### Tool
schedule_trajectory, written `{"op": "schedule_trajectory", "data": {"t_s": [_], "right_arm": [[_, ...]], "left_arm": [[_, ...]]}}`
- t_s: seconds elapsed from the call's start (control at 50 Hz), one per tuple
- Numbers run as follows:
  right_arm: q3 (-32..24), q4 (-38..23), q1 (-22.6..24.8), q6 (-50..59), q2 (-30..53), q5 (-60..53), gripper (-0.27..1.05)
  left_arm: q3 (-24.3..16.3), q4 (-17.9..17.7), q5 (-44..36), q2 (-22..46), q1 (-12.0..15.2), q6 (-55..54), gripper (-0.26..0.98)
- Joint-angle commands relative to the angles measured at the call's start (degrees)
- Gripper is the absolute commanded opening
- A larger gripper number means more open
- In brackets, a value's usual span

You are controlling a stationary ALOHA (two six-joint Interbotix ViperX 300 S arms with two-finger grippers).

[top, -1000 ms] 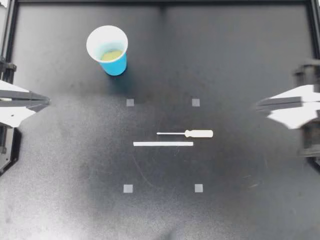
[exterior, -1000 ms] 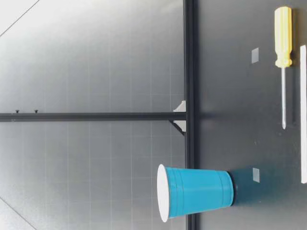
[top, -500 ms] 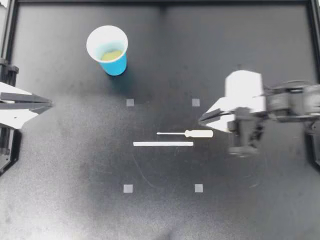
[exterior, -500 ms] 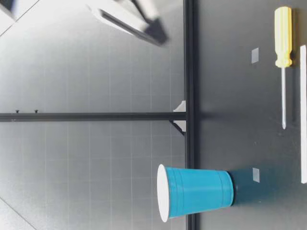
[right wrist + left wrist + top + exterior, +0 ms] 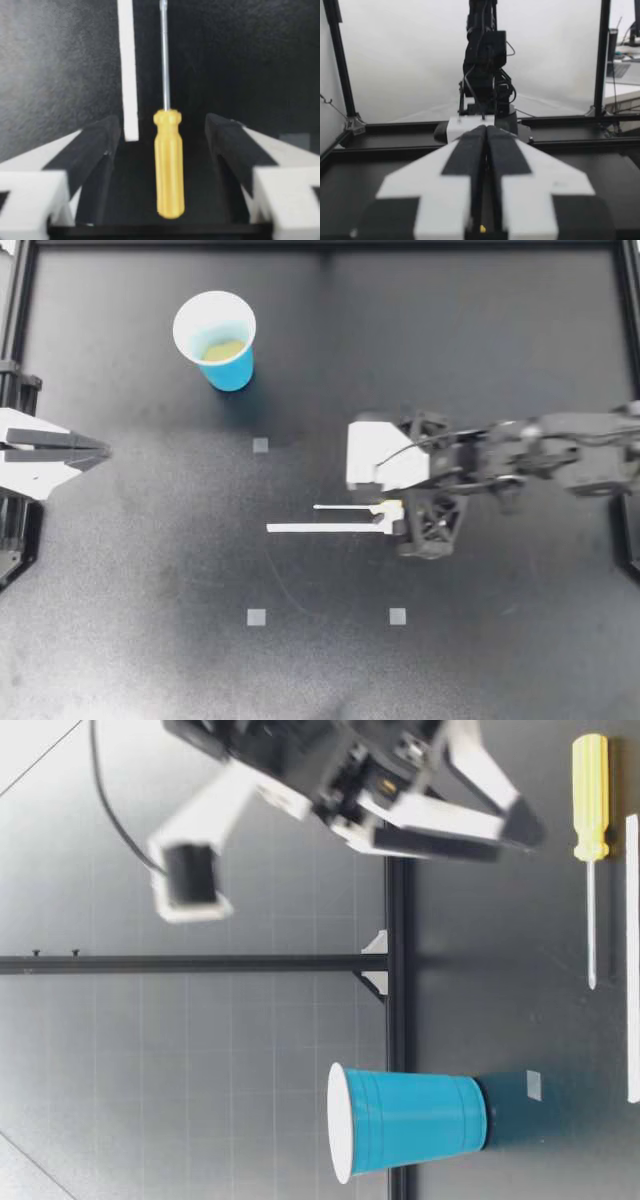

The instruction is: Pick up the screwdriver with the right arm, hand it over to the left arm then place it into the cup.

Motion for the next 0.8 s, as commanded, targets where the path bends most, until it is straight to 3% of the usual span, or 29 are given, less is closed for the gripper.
{"op": "schedule_trajectory", "data": {"t_s": [0.0,0.56,0.78], "right_arm": [[-2.4,-0.1,-0.4,0.0,1.2,0.7,0.64],[-2.1,-2.0,-1.0,0.4,5.5,1.1,0.62],[-1.9,-2.4,-1.0,0.5,5.6,1.7,0.46]], "left_arm": [[-0.6,0.0,-0.2,0.5,-0.1,0.1,0.13],[-0.4,-0.1,-0.1,0.4,-0.2,-0.3,0.13],[-0.4,-0.1,-0.1,0.5,-0.1,-0.4,0.13]]}}
